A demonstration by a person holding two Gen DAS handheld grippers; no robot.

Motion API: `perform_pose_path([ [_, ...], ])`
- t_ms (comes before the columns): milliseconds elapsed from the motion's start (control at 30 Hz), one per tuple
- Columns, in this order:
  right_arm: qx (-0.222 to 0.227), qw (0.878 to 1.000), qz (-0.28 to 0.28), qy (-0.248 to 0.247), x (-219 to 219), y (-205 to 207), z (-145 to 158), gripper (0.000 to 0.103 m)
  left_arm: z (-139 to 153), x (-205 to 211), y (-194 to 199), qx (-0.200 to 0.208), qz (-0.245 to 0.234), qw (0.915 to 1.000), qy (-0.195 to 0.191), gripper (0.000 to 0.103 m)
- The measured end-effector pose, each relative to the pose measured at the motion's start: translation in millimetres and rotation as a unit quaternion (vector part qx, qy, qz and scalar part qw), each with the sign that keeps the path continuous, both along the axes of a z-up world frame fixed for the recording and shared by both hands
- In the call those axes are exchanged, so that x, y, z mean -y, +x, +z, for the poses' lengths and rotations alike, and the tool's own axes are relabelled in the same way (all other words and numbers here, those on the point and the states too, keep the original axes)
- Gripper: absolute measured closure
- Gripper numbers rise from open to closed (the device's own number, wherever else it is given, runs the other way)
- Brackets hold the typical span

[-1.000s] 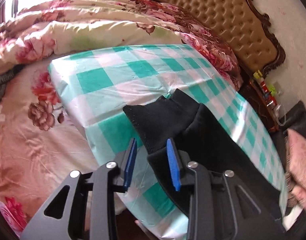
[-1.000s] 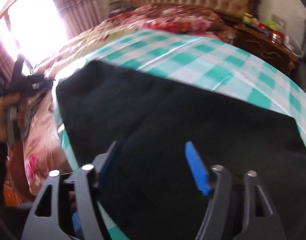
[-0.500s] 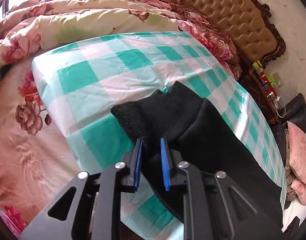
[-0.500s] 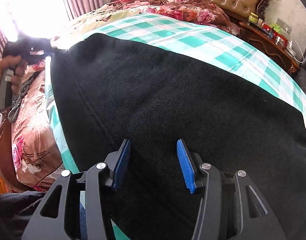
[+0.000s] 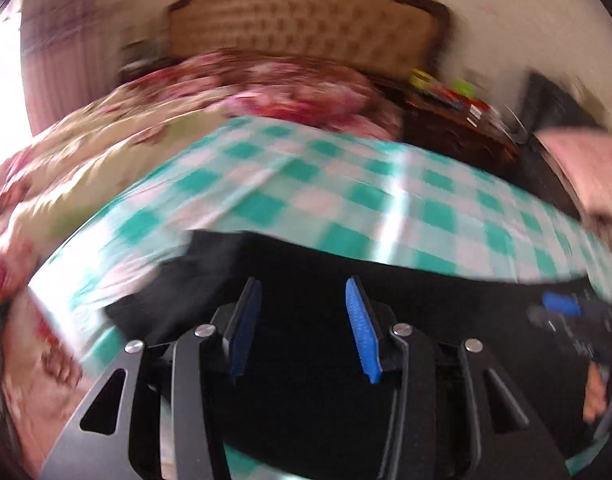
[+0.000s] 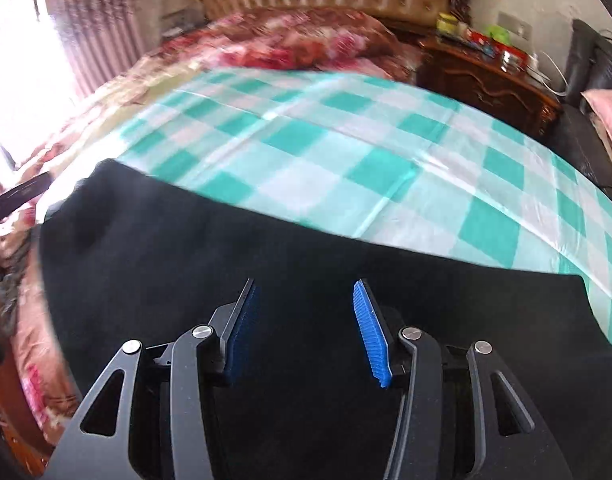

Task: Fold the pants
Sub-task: 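Lift and fold the cuff edge with the left gripper, then release it, then grasp the cuff edge of the black sweatpants with the left gripper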

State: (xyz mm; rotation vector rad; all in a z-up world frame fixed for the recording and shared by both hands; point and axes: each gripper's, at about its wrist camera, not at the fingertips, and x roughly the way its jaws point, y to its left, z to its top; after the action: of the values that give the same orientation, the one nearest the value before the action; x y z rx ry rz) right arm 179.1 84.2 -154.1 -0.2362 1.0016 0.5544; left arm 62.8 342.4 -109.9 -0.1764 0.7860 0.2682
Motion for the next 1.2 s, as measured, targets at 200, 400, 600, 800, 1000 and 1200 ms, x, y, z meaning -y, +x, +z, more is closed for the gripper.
perform_pose_path([
  [200,0.018,1.000,0.004,-0.010,-1.2,-3.6,-1.3,0.058,-21.7,79.7,57.4,-0.016,-0.132,0.9911,0.003,0.072],
  [400,0.016,1.000,-0.012,0.012,10.2,-6.6,14.2,0.058,-61.2,75.7,107.6,-0.067,-0.107,0.9920,-0.007,0.074],
  [600,0.013,1.000,-0.018,0.015,12.5,-12.5,21.5,0.057,-64.7,59.6,109.4,-0.059,-0.084,0.9942,-0.032,0.074],
  [800,-0.002,1.000,-0.021,0.000,10.0,-11.4,9.1,0.057,-37.3,32.8,74.5,-0.028,-0.011,0.9994,-0.018,0.074],
  [1000,-0.007,1.000,-0.019,-0.018,8.3,-12.4,-3.9,0.057,-23.8,-15.8,20.9,-0.041,0.058,0.9975,0.000,0.074],
  [1200,-0.003,1.000,-0.020,-0.022,6.8,-13.7,-4.4,0.057,-28.2,-66.8,-30.2,-0.050,0.120,0.9915,-0.001,0.076],
])
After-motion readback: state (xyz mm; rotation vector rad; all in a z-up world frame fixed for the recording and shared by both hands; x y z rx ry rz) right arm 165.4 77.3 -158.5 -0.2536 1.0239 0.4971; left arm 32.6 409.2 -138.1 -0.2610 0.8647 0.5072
